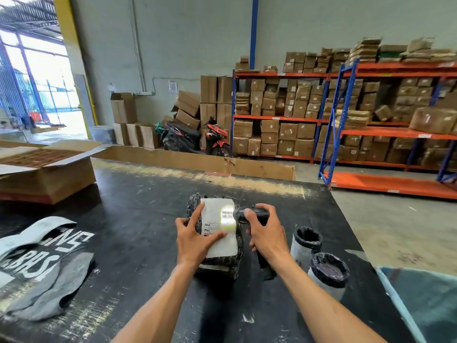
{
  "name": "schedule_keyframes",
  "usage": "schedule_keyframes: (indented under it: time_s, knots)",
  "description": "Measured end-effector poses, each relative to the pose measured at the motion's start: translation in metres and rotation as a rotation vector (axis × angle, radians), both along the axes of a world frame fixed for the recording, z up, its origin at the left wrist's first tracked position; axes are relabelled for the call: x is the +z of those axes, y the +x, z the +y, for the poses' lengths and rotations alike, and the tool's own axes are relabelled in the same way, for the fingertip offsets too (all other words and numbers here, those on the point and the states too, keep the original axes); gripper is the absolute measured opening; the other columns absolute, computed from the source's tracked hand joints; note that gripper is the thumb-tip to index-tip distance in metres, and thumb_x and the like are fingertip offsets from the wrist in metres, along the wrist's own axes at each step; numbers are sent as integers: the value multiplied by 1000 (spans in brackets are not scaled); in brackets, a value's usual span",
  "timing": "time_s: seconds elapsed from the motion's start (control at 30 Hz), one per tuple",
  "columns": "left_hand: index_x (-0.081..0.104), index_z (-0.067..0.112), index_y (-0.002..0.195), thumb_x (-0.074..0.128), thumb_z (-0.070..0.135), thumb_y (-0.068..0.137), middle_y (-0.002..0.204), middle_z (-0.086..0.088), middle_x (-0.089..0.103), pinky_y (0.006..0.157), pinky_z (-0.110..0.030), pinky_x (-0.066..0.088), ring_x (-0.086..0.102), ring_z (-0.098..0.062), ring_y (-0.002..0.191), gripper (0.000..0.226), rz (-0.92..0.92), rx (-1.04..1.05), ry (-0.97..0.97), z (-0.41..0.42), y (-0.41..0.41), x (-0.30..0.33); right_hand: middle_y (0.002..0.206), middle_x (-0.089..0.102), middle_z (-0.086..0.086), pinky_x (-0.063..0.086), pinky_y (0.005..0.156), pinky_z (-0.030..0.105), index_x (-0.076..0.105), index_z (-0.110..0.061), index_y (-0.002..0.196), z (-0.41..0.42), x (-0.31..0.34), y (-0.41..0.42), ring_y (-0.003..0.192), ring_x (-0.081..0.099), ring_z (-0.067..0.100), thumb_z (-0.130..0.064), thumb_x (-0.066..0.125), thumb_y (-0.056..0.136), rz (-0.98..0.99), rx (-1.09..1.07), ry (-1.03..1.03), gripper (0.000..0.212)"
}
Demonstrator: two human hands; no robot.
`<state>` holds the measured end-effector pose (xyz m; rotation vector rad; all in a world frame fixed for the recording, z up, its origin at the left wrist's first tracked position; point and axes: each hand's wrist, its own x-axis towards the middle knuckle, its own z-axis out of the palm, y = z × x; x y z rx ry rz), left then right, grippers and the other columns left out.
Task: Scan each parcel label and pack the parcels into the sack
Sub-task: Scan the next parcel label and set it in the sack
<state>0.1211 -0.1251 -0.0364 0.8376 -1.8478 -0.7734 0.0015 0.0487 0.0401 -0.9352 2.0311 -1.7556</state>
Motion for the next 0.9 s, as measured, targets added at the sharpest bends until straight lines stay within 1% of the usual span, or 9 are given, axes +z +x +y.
schedule_keyframes:
  time_s: [0.1,0.2,0.23,0.37,0.53,0.63,0.7,0.8,0.9]
  knots:
    - [32,82,129,92,65,52,107,7,36,80,-18,49,52,3,91,99,-4,-16,-25,4,0,6,95,77,5,65,73,50,51,-41,126,3,3,1,74,73,26,-70,62,78,18,4,3,57]
    - [34,78,134,88,70,52,107,6,36,80,-18,47,50,6,91,98,-13,-20,-57,9,-1,10,88,78,3,62,55,34,53,-39,129,5,5,2,57,73,20,-61,66,88,23,5,-13,48]
    - [35,75,136,87,71,52,107,6,36,81,-18,46,50,5,92,99,-10,-22,-65,11,-1,10,88,78,3,60,51,31,53,-39,129,5,6,3,55,73,19,-59,66,90,32,3,-14,45]
    - [41,65,141,89,68,54,106,6,36,83,-18,46,49,7,92,99,-21,-33,-74,13,-4,8,92,76,4,57,48,27,53,-41,126,9,8,3,56,74,18,-59,67,90,49,-7,-21,43]
    - [43,61,142,92,61,56,107,4,36,83,-20,48,50,3,93,99,-12,-42,-51,17,-6,7,90,76,8,56,46,28,52,-37,126,15,7,0,53,69,14,-58,67,89,23,-30,-11,45]
    - [44,60,143,91,62,56,108,3,37,81,-19,47,49,3,93,100,-15,-36,-37,18,-8,8,89,77,8,57,46,30,52,-37,127,19,8,-2,52,70,17,-58,67,89,10,-39,-16,46]
    - [45,57,144,92,60,56,108,2,37,83,-21,49,49,2,92,100,-15,-26,-24,18,-9,8,88,78,8,57,46,30,52,-37,127,21,9,-2,52,71,19,-60,67,87,10,-39,-20,49]
    - [45,58,144,93,60,56,108,1,37,85,-24,50,49,0,90,100,-24,-11,2,19,-9,10,88,77,7,57,45,28,51,-37,128,22,9,-3,52,73,22,-63,67,86,6,-41,-21,51]
    - [42,63,140,94,59,56,109,1,38,85,-26,51,50,-5,89,99,-23,-1,10,19,-8,12,90,76,6,57,46,29,51,-38,128,22,9,-3,53,73,22,-65,68,83,-12,-38,-16,55]
